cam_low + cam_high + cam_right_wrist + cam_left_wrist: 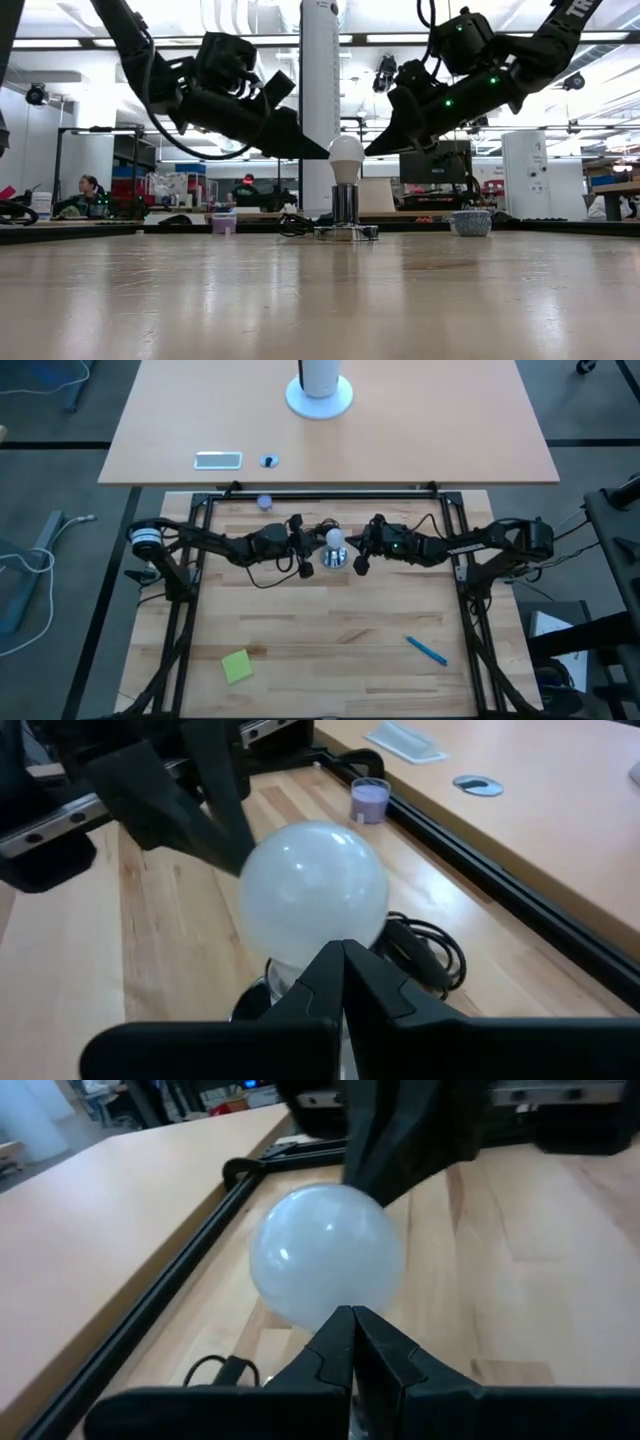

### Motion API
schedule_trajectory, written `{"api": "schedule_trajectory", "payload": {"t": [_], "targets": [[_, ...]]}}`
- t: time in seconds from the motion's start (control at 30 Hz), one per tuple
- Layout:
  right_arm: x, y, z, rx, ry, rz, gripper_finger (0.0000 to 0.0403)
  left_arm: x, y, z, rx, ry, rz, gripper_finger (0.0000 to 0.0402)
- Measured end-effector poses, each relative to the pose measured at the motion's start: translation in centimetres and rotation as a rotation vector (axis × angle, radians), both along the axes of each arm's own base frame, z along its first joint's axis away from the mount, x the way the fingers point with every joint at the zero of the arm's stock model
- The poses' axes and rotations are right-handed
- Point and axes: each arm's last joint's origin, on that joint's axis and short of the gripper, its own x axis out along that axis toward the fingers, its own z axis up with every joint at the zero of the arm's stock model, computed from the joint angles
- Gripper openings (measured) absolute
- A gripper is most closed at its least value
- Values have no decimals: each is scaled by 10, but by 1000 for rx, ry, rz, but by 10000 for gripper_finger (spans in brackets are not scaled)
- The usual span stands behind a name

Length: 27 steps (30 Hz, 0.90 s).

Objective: Screw lightbulb
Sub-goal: Insert the bulb into the lamp

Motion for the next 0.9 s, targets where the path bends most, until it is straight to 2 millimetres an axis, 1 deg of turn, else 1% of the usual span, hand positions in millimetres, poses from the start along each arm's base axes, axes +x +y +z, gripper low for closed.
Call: {"api": "schedule_trajectory", "payload": {"t": [0.33,0.57,0.63,0.77,0.9], "targets": [[1,4,0,6,-3,32,0,-2,3,-3,1,45,69,0],[-3,3,-1,-2,58,-29,0,-8,1,-1,-36,99,77,0],[-4,2,-2,-11,70,-61,0,-10,-1,2,-47,102,59,0],[-6,-4,-2,-34,74,-94,0,-8,-3,13,-48,53,-44,0],[-4,-7,3,-56,59,-89,0,-6,-2,15,-33,41,-50,0]]}}
